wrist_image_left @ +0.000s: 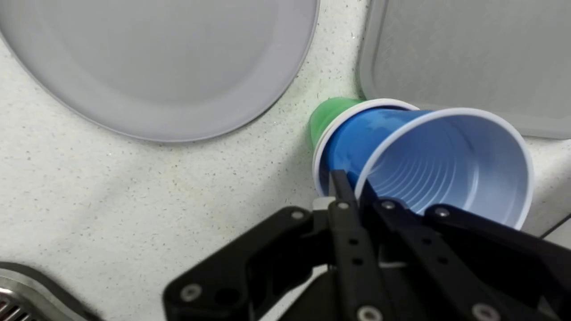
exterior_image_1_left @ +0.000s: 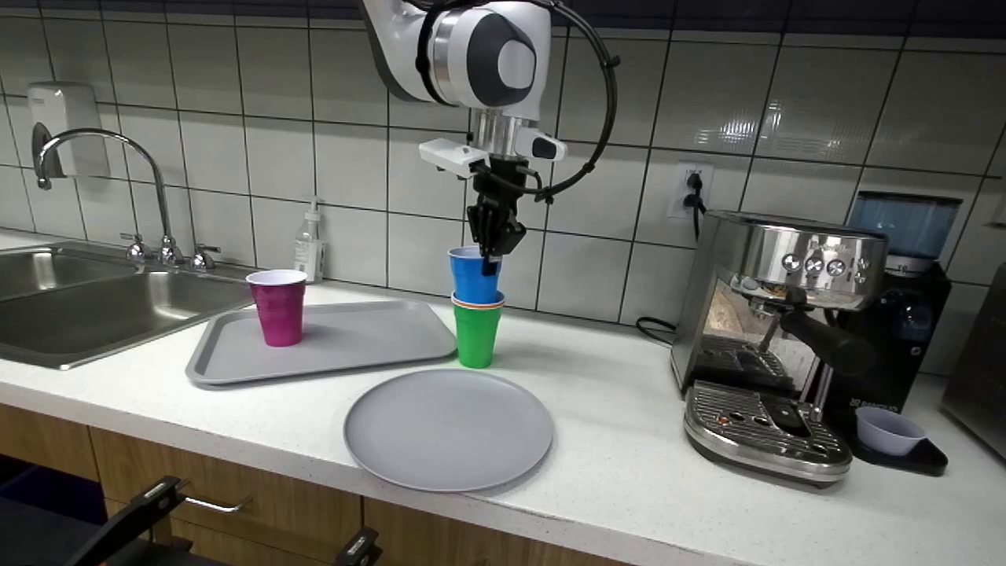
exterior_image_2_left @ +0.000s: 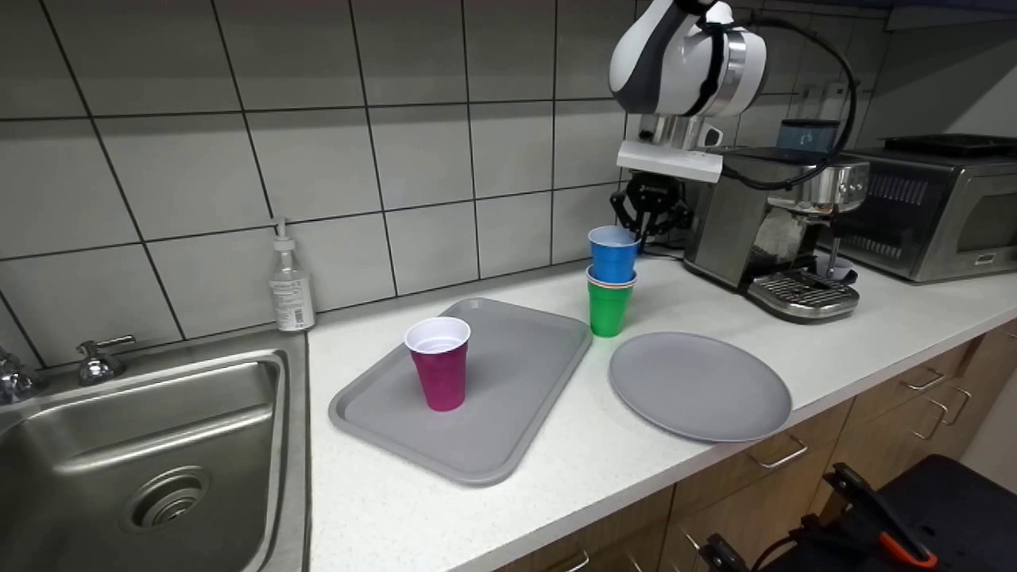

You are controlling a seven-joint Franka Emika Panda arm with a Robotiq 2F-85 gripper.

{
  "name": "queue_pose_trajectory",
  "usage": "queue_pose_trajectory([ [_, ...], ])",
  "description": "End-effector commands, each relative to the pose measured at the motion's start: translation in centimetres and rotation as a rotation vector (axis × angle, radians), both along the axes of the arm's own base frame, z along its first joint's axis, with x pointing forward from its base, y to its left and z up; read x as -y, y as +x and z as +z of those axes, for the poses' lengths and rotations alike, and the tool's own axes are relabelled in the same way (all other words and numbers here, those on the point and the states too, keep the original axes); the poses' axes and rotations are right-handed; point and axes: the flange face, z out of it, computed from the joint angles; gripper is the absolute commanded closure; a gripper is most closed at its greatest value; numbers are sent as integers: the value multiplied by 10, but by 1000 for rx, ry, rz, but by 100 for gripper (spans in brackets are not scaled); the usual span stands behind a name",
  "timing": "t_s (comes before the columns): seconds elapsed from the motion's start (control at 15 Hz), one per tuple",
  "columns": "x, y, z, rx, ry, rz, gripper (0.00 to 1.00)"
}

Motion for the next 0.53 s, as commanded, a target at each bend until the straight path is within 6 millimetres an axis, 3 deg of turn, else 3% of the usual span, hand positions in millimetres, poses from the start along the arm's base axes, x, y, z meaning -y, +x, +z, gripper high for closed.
queue_pose_trajectory([
  [0.0, -1, 6, 2, -12, 29, -11, 99],
  [0.47, 0, 9, -4, -18, 23, -16, 99],
])
